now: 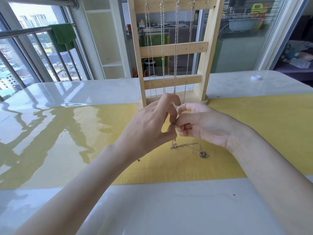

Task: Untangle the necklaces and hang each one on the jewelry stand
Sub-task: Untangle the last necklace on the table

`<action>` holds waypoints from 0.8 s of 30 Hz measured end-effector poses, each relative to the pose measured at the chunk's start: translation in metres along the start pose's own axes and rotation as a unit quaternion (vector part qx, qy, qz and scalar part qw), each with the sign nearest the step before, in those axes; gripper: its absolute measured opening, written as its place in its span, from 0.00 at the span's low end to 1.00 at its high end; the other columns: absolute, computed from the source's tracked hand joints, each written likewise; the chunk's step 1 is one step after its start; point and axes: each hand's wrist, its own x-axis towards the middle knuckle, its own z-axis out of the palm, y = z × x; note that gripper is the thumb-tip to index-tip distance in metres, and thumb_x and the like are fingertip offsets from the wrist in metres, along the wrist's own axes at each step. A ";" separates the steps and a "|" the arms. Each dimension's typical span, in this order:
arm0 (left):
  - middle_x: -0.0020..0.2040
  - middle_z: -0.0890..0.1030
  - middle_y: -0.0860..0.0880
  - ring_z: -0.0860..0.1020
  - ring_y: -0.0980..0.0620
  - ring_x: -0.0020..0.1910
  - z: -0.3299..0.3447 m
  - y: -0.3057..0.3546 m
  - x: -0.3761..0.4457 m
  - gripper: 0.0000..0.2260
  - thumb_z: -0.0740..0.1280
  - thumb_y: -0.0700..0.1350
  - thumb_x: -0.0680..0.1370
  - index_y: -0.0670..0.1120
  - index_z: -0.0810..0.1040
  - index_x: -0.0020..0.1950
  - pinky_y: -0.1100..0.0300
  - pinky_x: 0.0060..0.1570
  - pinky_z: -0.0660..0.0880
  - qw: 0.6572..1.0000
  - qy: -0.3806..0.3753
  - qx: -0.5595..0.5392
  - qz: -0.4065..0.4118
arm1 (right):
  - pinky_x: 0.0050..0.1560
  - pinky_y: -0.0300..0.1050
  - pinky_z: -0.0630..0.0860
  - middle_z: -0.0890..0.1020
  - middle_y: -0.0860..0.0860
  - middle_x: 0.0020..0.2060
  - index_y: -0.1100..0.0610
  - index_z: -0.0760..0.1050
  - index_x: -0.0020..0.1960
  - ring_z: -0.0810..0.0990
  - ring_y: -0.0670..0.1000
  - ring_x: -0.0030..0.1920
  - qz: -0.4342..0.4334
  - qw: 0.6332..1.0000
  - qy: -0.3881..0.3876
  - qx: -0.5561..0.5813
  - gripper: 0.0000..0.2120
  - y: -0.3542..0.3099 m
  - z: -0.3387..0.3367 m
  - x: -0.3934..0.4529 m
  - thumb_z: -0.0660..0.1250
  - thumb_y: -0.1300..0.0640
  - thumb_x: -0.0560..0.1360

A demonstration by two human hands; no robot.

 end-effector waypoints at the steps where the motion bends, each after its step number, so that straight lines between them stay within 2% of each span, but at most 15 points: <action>1: 0.39 0.73 0.57 0.67 0.58 0.36 0.001 0.001 -0.001 0.20 0.66 0.39 0.68 0.49 0.62 0.56 0.59 0.34 0.70 1.000 -0.001 -0.002 -0.004 | 0.35 0.40 0.69 0.73 0.55 0.35 0.59 0.67 0.48 0.69 0.49 0.31 0.001 1.000 0.004 -0.013 0.12 -0.001 0.000 0.000 0.64 0.73 0.72; 6: 0.37 0.75 0.56 0.69 0.59 0.33 0.003 0.001 -0.002 0.21 0.66 0.39 0.66 0.50 0.61 0.53 0.62 0.31 0.71 0.998 0.009 -0.054 -0.030 | 0.36 0.41 0.68 0.73 0.51 0.29 0.57 0.67 0.46 0.68 0.48 0.30 -0.011 0.997 0.031 -0.067 0.13 -0.004 0.001 0.000 0.65 0.72 0.71; 10: 0.35 0.72 0.56 0.70 0.59 0.32 0.002 0.002 -0.001 0.19 0.65 0.39 0.67 0.49 0.61 0.54 0.59 0.33 0.73 0.994 0.027 -0.096 -0.046 | 0.31 0.38 0.71 0.73 0.56 0.33 0.57 0.66 0.45 0.69 0.50 0.30 -0.011 0.999 0.030 -0.012 0.13 -0.007 -0.002 -0.004 0.63 0.73 0.73; 13: 0.37 0.72 0.56 0.71 0.59 0.34 0.001 0.001 0.000 0.17 0.63 0.43 0.69 0.50 0.62 0.56 0.62 0.34 0.74 0.991 0.032 -0.118 -0.046 | 0.31 0.38 0.71 0.73 0.55 0.32 0.57 0.66 0.44 0.69 0.50 0.30 -0.006 1.000 0.012 0.012 0.12 -0.006 -0.001 -0.004 0.63 0.73 0.73; 19: 0.38 0.72 0.57 0.70 0.59 0.35 0.001 0.000 0.000 0.20 0.63 0.42 0.70 0.50 0.62 0.59 0.61 0.35 0.74 0.994 0.021 -0.103 -0.032 | 0.30 0.38 0.71 0.74 0.53 0.29 0.57 0.66 0.44 0.70 0.49 0.30 0.000 1.000 0.011 0.015 0.12 -0.006 0.000 -0.002 0.63 0.73 0.73; 24: 0.38 0.72 0.57 0.69 0.62 0.36 0.002 0.002 -0.001 0.20 0.62 0.44 0.69 0.51 0.61 0.59 0.60 0.34 0.73 0.997 0.012 -0.070 -0.021 | 0.32 0.39 0.72 0.73 0.53 0.30 0.57 0.66 0.44 0.70 0.50 0.31 0.005 1.000 0.002 0.015 0.12 -0.005 -0.002 -0.002 0.64 0.73 0.72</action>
